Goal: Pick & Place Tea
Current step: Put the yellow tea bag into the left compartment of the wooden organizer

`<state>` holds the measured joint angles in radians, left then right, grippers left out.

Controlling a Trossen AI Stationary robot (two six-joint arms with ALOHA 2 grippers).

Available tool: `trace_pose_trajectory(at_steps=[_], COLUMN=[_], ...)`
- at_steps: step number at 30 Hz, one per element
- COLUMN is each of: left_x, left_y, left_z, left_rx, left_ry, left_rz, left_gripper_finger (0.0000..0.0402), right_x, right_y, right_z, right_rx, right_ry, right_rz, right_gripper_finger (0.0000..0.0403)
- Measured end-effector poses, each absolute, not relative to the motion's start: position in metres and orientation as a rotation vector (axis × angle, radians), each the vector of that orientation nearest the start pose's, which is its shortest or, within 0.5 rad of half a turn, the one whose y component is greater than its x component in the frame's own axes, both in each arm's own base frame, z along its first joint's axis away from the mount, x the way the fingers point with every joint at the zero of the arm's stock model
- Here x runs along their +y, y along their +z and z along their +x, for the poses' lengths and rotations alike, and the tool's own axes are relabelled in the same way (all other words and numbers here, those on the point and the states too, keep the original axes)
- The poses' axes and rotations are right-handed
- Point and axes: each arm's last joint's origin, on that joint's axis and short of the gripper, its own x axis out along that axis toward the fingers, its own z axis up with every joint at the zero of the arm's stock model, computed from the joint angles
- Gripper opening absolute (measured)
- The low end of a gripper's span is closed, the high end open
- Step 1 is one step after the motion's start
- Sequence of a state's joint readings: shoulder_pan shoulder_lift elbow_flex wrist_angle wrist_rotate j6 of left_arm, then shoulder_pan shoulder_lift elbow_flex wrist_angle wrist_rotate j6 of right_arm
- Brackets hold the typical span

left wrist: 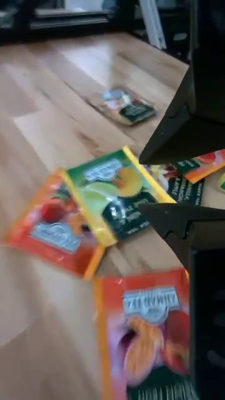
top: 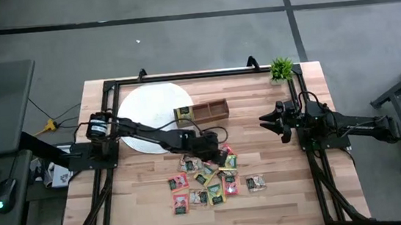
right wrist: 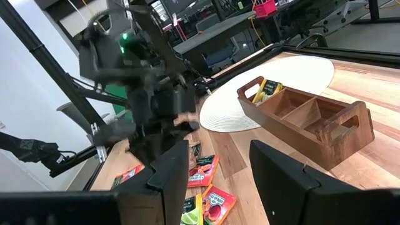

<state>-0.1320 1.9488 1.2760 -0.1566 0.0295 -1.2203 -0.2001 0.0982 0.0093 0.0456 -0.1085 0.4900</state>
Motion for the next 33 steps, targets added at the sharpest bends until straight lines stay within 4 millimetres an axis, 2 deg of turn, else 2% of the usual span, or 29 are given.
trace_pose_trajectory(at_steps=[3, 7, 14, 19, 23, 25, 30, 33], left_x=[-0.059, -0.064, -0.062, -0.063, -0.065, -0.066, -0.068, -0.069], left_y=[0.161, 0.157, 0.155, 0.156, 0.144, 0.147, 0.14, 0.142], left_z=[0.405, 0.408, 0.407, 0.408, 0.417, 0.422, 0.437, 0.439], left_rx=[0.869, 0.869, 0.861, 0.848, 0.843, 0.84, 0.848, 0.857], left_ry=[0.386, 0.364, 0.428, 0.43, 0.429, 0.41, 0.403, 0.396], left_rz=[-1.1, -1.117, -1.14, -1.18, -1.21, -1.227, -1.239, -1.243], left_gripper_finger=[0.012, 0.0157, 0.0221, 0.0227, 0.0226, 0.0227, 0.0226, 0.0226], right_x=[-0.017, -0.017, -0.017, -0.017, -0.017, -0.017, -0.017, -0.017], right_y=[0.163, 0.163, 0.163, 0.163, 0.163, 0.163, 0.163, 0.163], right_z=[0.102, 0.102, 0.102, 0.102, 0.102, 0.102, 0.102, 0.102], right_rx=[0.02, 0.019, 0.02, 0.02, 0.021, 0.02, 0.019, 0.021], right_ry=[-0.101, -0.101, -0.101, -0.101, -0.101, -0.101, -0.1, -0.101], right_rz=[0.496, 0.496, 0.496, 0.496, 0.496, 0.496, 0.496, 0.496], right_gripper_finger=[0.0165, 0.0165, 0.0165, 0.0165, 0.0165, 0.0165, 0.0165, 0.0165])
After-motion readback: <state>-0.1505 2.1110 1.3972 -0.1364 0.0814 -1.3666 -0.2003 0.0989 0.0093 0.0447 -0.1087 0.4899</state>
